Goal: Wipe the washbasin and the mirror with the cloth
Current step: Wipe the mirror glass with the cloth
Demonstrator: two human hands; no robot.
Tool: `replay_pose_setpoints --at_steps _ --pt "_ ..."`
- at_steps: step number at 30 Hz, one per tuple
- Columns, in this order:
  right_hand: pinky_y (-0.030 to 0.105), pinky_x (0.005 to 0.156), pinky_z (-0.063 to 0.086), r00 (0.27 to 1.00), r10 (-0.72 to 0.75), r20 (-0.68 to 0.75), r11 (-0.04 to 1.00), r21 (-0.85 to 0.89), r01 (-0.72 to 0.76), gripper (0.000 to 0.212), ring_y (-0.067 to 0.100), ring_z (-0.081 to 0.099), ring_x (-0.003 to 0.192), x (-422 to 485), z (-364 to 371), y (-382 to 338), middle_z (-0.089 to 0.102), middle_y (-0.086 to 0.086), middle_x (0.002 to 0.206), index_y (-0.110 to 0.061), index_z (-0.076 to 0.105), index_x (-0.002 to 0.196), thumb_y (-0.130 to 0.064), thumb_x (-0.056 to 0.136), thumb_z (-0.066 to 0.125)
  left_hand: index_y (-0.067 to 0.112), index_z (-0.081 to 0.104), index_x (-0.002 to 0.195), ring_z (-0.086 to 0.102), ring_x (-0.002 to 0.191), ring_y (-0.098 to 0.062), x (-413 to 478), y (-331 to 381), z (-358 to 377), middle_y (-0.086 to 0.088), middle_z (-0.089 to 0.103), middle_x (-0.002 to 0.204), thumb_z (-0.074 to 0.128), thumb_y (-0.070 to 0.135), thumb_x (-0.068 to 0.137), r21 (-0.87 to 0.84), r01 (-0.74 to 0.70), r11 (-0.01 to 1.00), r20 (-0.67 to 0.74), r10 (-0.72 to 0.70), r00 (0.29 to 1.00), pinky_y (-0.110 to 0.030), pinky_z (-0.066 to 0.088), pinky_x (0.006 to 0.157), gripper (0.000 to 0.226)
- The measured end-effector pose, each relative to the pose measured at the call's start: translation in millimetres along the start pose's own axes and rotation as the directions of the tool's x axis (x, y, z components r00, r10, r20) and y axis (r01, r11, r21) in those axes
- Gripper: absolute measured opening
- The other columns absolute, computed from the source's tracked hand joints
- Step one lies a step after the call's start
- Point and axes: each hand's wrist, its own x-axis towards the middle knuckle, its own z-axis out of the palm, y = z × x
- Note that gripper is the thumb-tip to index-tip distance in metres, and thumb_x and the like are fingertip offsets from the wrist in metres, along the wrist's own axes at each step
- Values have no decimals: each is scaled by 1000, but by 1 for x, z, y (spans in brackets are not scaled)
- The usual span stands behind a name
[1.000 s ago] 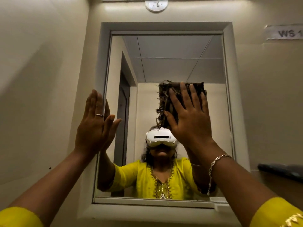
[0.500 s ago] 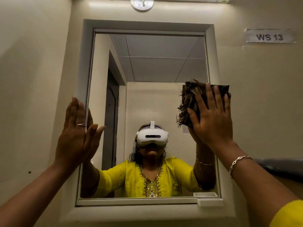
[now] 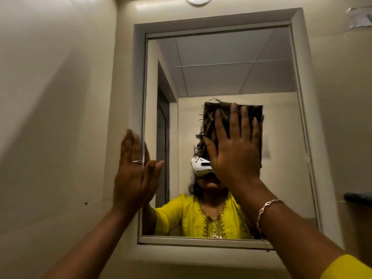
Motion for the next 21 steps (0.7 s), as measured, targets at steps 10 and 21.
replay_pose_setpoints --at_steps 10,21 --pt "49 112 9 985 -163 62 979 131 153 61 37 17 141 -3 18 -101 24 19 152 -16 32 143 -45 90 26 -1 19 142 8 142 -22 -14 10 -12 -13 11 152 11 59 92 -192 -26 981 -21 23 1000 -14 11 112 78" --pt "49 110 13 957 -282 63 950 161 269 58 35 22 140 2 24 -106 29 16 150 -18 37 141 -44 91 23 0 14 141 9 141 -24 -14 8 -11 -13 12 151 12 57 93 -157 -52 986 -40 46 998 -20 13 114 75"
